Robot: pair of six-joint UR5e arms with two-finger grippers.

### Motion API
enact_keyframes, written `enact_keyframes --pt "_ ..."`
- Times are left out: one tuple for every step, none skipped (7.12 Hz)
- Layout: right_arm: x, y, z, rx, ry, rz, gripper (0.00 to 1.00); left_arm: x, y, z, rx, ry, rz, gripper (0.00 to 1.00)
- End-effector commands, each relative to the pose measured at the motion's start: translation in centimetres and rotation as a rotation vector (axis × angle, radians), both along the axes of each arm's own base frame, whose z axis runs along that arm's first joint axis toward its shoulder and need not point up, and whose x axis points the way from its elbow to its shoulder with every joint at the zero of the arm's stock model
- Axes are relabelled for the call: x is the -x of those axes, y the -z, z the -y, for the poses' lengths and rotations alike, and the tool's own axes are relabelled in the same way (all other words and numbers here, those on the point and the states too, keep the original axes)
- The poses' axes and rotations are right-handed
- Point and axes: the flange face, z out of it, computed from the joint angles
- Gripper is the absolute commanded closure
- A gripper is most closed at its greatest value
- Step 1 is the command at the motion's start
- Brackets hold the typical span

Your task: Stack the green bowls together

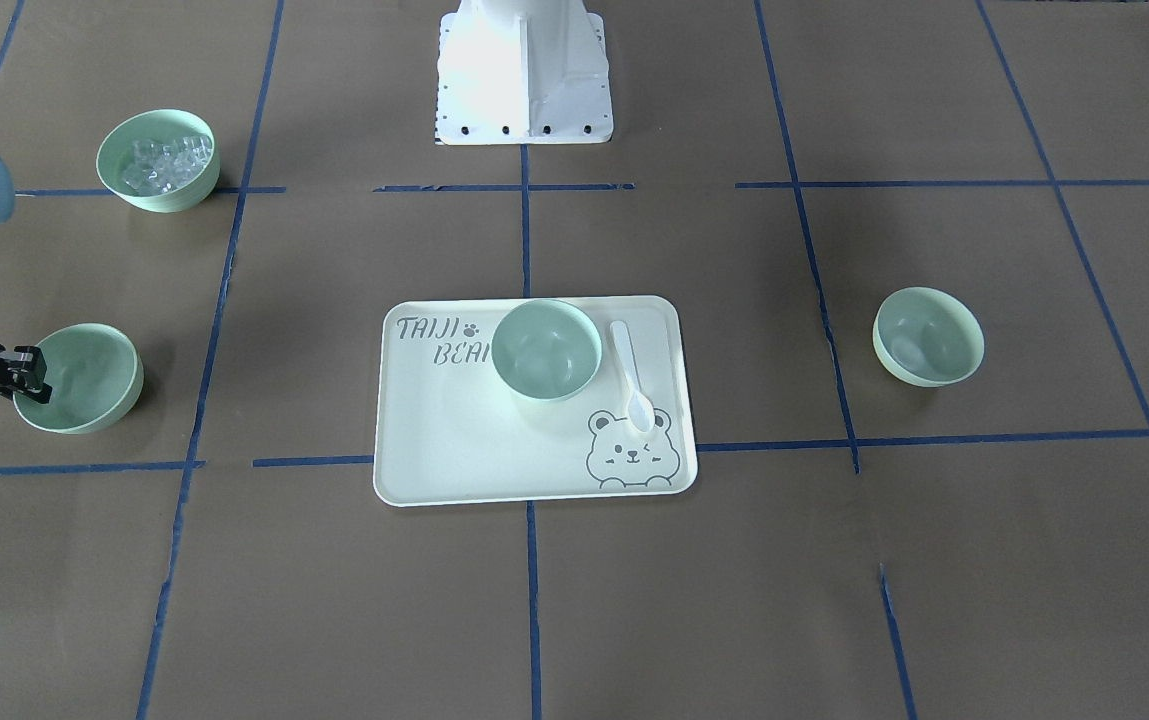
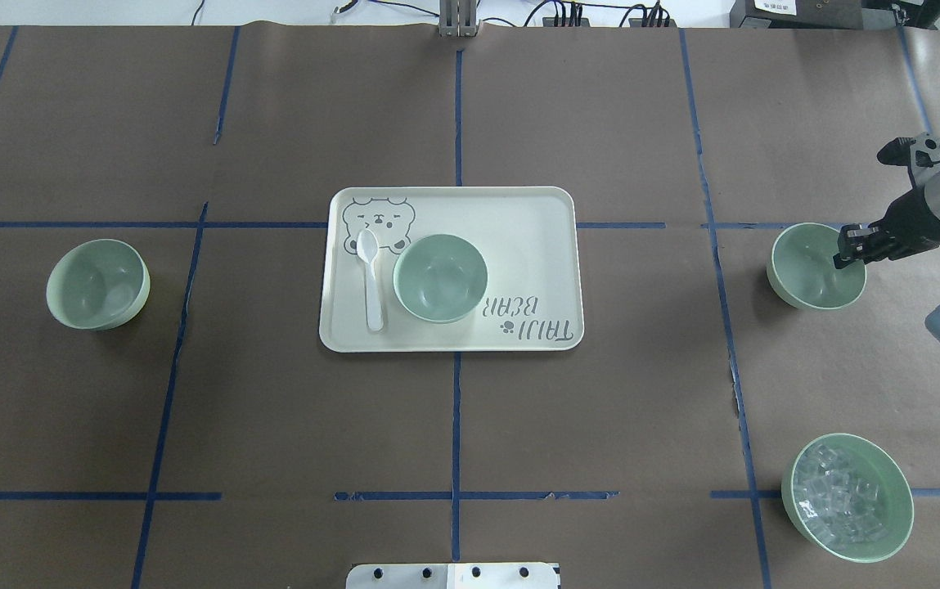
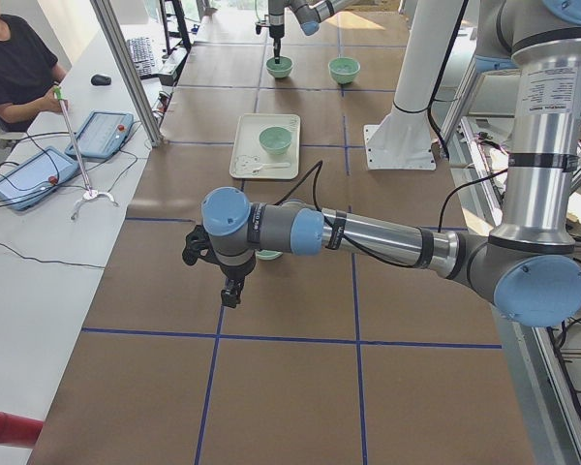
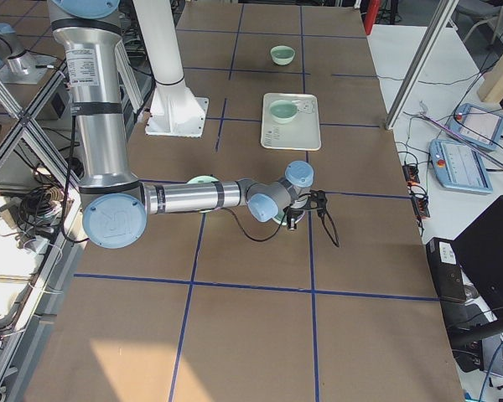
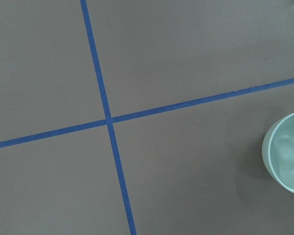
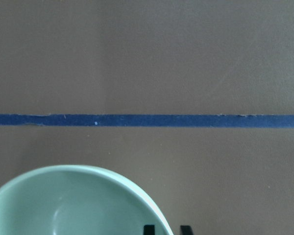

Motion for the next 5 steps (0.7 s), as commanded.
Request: enact_keyframes --pt "0.2 3.3 -0.2 -0.013 0.023 0.065 1.00 0.0 0.0 -0.1 0.000 0.000 0.000 0.00" --pt "0.5 6.2 0.0 0.013 -0.011 0.088 1.00 0.0 0.1 -0.1 -0.001 0.000 0.000 0.00" --pt "2.5 11.9 1.1 0.061 -0.087 0.137 1.00 0.0 0.0 -0.1 0.000 0.000 0.000 0.00" --pt "6.7 16.6 -0.5 0.115 -0.125 0.173 1.00 0.0 0.1 -0.1 -0.001 0.000 0.000 0.00" --pt "10.8 21.2 -1.2 0.129 -0.168 0.197 1.00 0.0 0.0 -0.1 0.000 0.000 0.000 0.00"
